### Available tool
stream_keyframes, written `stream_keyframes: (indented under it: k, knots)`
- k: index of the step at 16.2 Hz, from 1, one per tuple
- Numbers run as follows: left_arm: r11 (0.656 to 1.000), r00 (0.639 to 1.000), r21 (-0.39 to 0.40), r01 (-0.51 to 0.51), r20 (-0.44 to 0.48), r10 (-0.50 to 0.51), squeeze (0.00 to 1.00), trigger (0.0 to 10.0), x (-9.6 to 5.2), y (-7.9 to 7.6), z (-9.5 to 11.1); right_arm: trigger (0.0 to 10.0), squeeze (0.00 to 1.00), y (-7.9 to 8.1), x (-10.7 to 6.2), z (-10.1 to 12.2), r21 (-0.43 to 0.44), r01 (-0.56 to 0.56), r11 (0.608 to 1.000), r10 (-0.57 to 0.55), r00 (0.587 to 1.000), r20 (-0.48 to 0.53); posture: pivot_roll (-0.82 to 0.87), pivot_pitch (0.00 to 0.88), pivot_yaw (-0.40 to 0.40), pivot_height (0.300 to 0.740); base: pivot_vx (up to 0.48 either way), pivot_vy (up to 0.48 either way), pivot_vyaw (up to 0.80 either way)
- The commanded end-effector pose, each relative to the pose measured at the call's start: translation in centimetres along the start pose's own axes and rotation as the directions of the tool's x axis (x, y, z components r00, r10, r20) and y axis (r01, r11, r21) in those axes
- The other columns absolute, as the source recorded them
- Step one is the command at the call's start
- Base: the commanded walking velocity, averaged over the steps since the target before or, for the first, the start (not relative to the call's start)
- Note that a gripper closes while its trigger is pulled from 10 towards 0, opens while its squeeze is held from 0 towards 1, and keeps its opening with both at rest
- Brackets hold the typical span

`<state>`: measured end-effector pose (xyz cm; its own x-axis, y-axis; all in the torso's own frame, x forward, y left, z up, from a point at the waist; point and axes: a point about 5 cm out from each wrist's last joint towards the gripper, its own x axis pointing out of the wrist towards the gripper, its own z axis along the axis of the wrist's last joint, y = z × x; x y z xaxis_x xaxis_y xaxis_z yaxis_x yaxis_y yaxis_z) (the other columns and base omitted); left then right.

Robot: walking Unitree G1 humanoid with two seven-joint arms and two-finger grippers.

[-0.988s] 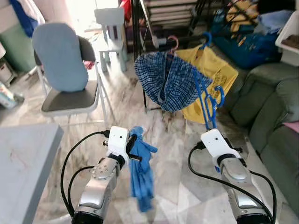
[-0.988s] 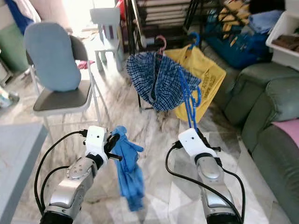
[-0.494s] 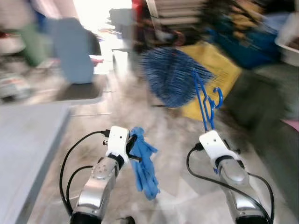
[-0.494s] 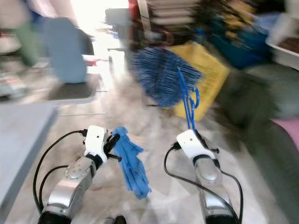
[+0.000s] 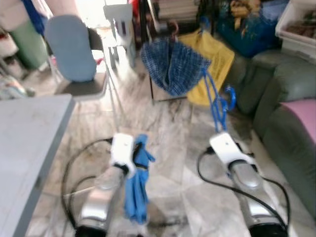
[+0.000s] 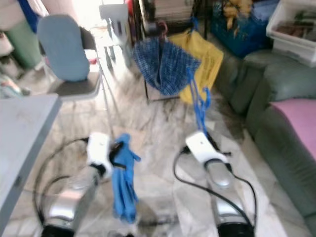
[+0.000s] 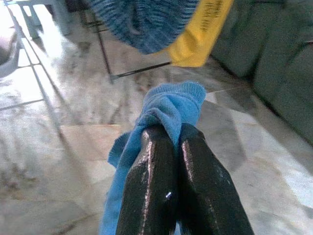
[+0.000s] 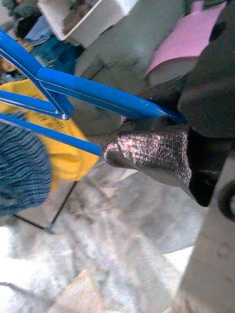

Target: Hang hanger

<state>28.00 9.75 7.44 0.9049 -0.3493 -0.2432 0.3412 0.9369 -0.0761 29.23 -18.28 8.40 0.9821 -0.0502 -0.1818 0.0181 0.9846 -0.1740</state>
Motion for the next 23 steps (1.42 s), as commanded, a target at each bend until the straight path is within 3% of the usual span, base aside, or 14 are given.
stream_keyframes:
  k: [1,5,8,10,12,14,15,16,17,19,20,21,22,23]
  knots:
    - [1.0,1.0,0.021,-0.01,0.025,0.01,0.0,10.0,0.0,0.5,0.8,10.0,0.0,0.4,0.2,0.5,0.016,-0.009,1.0,0.009,1.0,0.016,-0.12,0.0,0.051,0.74,0.0,0.0,0.0]
    - [1.0,0.999,0.023,-0.009,0.035,0.008,0.0,10.0,0.1,0.5,1.0,10.0,0.0,0.5,0.4,0.6,0.03,-0.003,1.0,0.003,1.0,0.006,-0.12,0.0,0.051,0.74,0.0,0.0,0.0]
    - [1.0,0.999,0.031,-0.001,0.043,0.0,0.0,10.0,0.1,0.4,1.1,10.0,0.0,0.5,0.4,0.4,0.028,0.0,1.0,0.001,1.0,-0.004,-0.12,0.0,0.052,0.74,0.0,0.0,-0.8]
    - [0.977,0.993,0.211,0.027,0.11,-0.051,0.0,10.0,0.2,0.2,2.2,10.0,0.0,0.5,0.3,0.1,0.009,-0.006,1.0,0.007,1.0,-0.019,-0.13,0.0,0.052,0.74,0.0,0.0,-0.8]
    - [0.957,0.986,0.286,0.043,0.14,-0.087,0.0,10.0,0.4,0.5,3.1,10.0,0.0,0.4,0.3,0.1,-0.01,-0.014,1.0,0.013,1.0,-0.022,-0.13,0.0,0.052,0.74,0.0,0.0,-0.8]
    - [0.872,0.978,0.485,0.062,0.145,-0.15,0.0,10.0,0.7,1.2,4.0,10.0,0.0,0.1,0.3,-0.1,-0.029,-0.045,0.999,0.044,0.998,-0.035,-0.13,0.0,0.053,0.74,0.0,0.0,0.0]
    - [0.812,0.973,0.578,0.078,0.133,-0.189,0.0,10.0,0.9,1.5,4.5,10.0,0.0,-0.2,0.3,-0.1,-0.042,-0.045,0.998,0.043,0.998,-0.04,-0.13,0.0,0.053,0.74,0.0,0.0,0.0]
    - [0.75,0.971,0.655,0.094,0.106,-0.215,0.0,10.0,1.4,2.1,4.9,10.0,0.0,-0.7,0.4,-0.2,-0.046,-0.04,0.998,0.038,0.998,-0.046,-0.13,0.0,0.053,0.74,0.0,0.0,0.0]
    - [0.716,0.973,0.692,0.087,0.097,-0.211,0.0,10.0,1.7,2.6,5.3,10.0,0.0,-0.9,0.4,-0.2,-0.049,-0.037,0.998,0.034,0.998,-0.054,-0.12,0.0,0.053,0.74,0.0,0.0,0.0]
    - [0.585,0.978,0.81,0.047,0.083,-0.194,0.0,10.0,2.4,3.8,6.1,10.0,0.0,-1.0,0.6,-0.4,-0.06,-0.052,0.997,0.048,0.996,-0.076,-0.13,0.0,0.057,0.74,0.0,0.0,0.0]
    - [0.466,0.982,0.885,-0.019,0.104,-0.156,0.0,10.0,3.2,5.2,7.8,10.0,0.0,-0.6,0.6,-0.7,-0.086,-0.132,0.987,0.122,0.986,-0.112,-0.13,0.0,0.059,0.74,0.0,0.0,0.0]
    - [0.403,0.973,0.906,-0.133,0.196,-0.118,0.0,10.0,3.9,6.5,10.6,10.0,0.0,-0.3,0.5,-0.7,-0.094,-0.195,0.976,0.184,0.977,-0.112,-0.13,0.0,0.061,0.74,0.0,0.0,0.0]
    - [0.402,0.971,0.904,-0.147,0.209,-0.115,0.0,10.0,3.9,6.7,11.0,10.0,0.0,-0.3,0.5,-0.6,-0.091,-0.192,0.977,0.182,0.978,-0.105,-0.13,0.0,0.061,0.74,0.0,0.0,0.0]
    - [0.455,0.943,0.847,-0.274,0.33,-0.046,0.0,10.0,3.9,7.6,13.0,10.0,0.0,-0.2,0.3,-0.6,-0.095,-0.201,0.975,0.191,0.976,-0.102,-0.13,0.0,0.064,0.74,0.0,0.0,0.0]
